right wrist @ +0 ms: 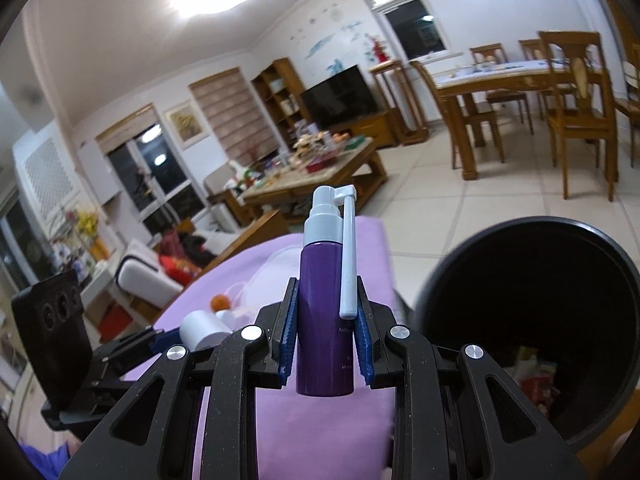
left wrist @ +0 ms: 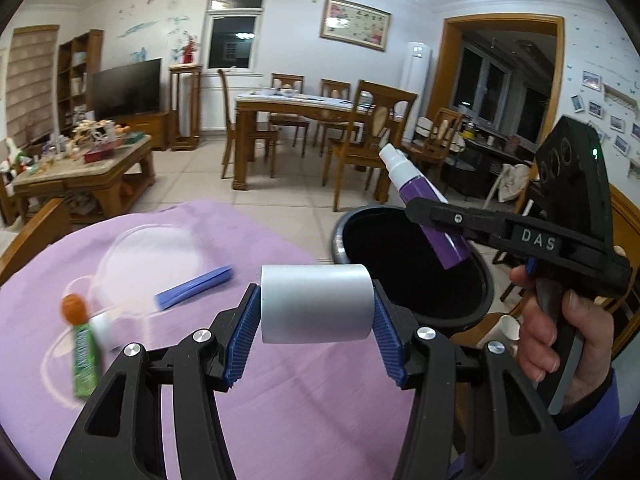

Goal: Collect trash
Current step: 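Carry roll and spray bottle over the black bin and open both tools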

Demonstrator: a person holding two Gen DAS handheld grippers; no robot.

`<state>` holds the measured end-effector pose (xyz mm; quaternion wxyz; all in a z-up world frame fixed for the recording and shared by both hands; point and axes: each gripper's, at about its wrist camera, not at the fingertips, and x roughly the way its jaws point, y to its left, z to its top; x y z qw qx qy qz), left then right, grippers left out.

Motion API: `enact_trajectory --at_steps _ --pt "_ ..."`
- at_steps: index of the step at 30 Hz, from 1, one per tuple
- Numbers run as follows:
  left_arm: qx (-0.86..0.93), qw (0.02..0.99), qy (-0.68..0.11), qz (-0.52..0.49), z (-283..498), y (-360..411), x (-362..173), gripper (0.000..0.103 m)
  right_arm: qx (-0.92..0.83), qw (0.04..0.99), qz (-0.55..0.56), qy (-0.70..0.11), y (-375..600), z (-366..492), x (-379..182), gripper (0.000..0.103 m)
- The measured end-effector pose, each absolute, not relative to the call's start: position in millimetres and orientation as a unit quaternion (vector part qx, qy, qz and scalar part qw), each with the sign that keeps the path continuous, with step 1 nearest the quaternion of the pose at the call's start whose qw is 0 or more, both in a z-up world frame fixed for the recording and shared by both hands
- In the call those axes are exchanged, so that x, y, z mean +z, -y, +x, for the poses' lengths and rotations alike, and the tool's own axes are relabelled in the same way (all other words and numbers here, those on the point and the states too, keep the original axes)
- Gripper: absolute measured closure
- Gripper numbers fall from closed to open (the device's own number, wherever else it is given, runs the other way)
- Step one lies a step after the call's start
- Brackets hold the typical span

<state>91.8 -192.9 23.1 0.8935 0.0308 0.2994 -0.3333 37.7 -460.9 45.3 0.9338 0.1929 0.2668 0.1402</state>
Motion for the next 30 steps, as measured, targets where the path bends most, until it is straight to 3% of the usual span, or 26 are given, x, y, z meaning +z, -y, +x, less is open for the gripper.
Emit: enact_trajectory --at_steps 18,30 --pt "-0.401 0.848 -0.344 0.039 130 312 -7 0.050 0.032 0.921 0.287 -0.263 600 3 -10 0.077" --pt "-0.418 0.826 -0.369 0.078 128 371 -36 0.050 0.005 0.908 0.315 -0.277 632 7 -50 0.077"
